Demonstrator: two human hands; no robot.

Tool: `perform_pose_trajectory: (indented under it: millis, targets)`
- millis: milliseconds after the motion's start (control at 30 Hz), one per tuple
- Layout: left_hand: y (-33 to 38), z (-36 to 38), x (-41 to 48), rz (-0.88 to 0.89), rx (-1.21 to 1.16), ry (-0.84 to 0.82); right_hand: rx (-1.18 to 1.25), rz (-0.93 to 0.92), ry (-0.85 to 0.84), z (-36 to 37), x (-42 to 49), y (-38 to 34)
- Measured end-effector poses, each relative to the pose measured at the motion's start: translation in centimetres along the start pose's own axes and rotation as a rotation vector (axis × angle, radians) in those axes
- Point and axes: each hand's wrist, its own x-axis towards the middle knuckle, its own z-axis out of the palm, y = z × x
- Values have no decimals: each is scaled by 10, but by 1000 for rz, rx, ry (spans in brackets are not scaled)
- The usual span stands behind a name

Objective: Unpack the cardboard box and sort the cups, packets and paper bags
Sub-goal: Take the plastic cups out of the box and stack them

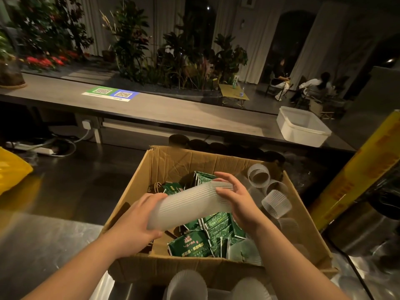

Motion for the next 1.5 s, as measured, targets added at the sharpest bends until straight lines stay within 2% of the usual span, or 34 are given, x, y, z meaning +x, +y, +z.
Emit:
perform_pose_trajectory:
  millis: [400,633,700,767,833,867,933,1000,1067,1167,1200,1300,1333,1400,1500]
  targets:
    - [2,0,2,13,60,-36,-242,55,-136,25,-5,-12]
    - [3,2,6,-45,149,-92,-326,-36,-187,40,-10,-28]
    - [0,5,8,-19,158,-93,-322,-35,-46,21,-4,-32]
    - [-3,5,8,-5,149,-97,-461,-1,258,-11,4,-28]
    - [-4,4,9,-2,126,-97,-887,88,602,-55,8,-16]
    - [-4,5,8,1,118,-91,-1089,150,710,-74,5,-9]
    - [-3,5,7,5,118,-77,-1317,307,767,-100,1,10]
    - [-3,4,7,6,124,-67,-1367,404,731,-109,-3,25]
    - [-1,4,7,11,126,-61,-1320,357,716,-109,-5,32]
    - [1,3,7,9,115,-56,-1145,169,613,-104,0,26]
    - [1,2,6,8,110,-58,-1003,102,569,-98,1,21]
    - [0,2,6,18,88,-41,-381,-26,445,-67,-5,2]
    - [1,2,6,19,77,-36,-261,-45,389,-54,-9,-6]
    - [2,1,6,14,57,-24,-158,-86,236,-28,-18,-20]
    - [3,0,4,9,33,-8,-169,-122,71,-2,-25,-25]
